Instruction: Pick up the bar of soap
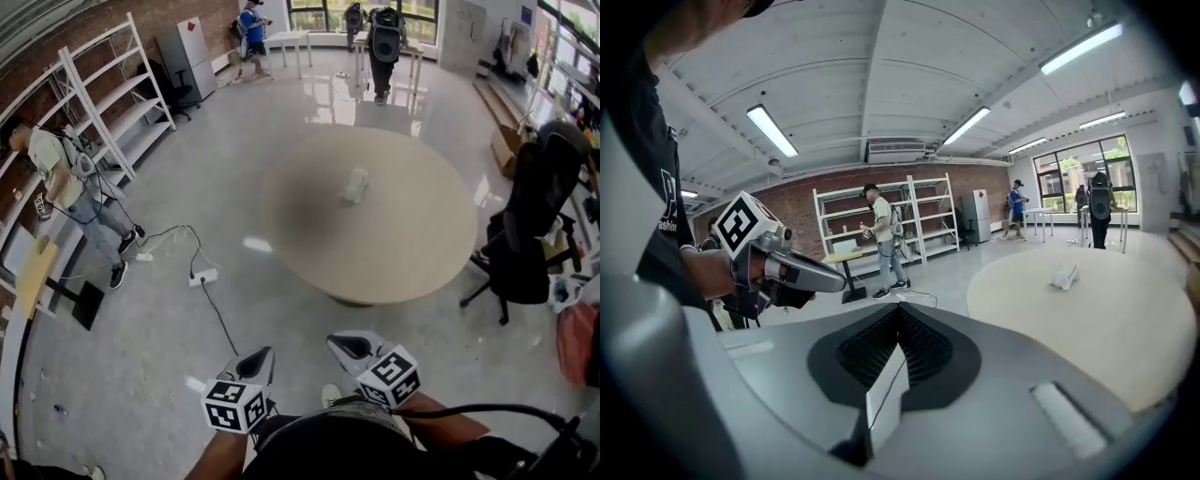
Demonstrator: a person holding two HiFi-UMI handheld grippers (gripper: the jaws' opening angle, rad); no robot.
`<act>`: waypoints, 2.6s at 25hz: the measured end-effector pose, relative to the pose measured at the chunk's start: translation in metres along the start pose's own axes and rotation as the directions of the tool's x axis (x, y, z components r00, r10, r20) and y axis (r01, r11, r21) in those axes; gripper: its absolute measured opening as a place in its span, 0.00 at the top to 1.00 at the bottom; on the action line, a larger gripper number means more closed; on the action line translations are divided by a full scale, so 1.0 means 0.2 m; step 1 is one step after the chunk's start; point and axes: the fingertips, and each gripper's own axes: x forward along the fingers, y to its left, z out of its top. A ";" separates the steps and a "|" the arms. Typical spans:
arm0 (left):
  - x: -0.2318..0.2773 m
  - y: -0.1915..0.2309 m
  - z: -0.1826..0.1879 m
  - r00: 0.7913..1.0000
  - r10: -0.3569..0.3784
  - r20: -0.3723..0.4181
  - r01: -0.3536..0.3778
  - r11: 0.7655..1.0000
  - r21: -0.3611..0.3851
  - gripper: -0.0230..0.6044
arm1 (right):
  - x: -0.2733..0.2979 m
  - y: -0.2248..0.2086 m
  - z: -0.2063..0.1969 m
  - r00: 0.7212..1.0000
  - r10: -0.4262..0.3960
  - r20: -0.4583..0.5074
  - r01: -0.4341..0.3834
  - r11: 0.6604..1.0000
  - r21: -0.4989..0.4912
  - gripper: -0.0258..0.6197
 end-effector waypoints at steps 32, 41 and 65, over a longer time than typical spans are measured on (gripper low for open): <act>0.84 0.59 0.54 0.793 -0.523 -0.311 0.601 0.756 0.261 0.95 | 0.61 -0.41 0.22 0.776 -0.630 -0.016 0.602 0.733 0.318 0.95; 0.95 0.80 0.65 0.818 -0.506 -0.275 0.565 0.797 0.214 0.95 | 0.80 -0.51 0.31 0.804 -0.593 -0.042 0.577 0.763 0.292 0.95; 1.79 0.67 1.21 0.863 -0.428 -0.267 0.495 0.822 0.281 0.95 | 0.87 -1.60 0.55 0.831 -0.555 0.037 0.521 0.800 0.296 0.95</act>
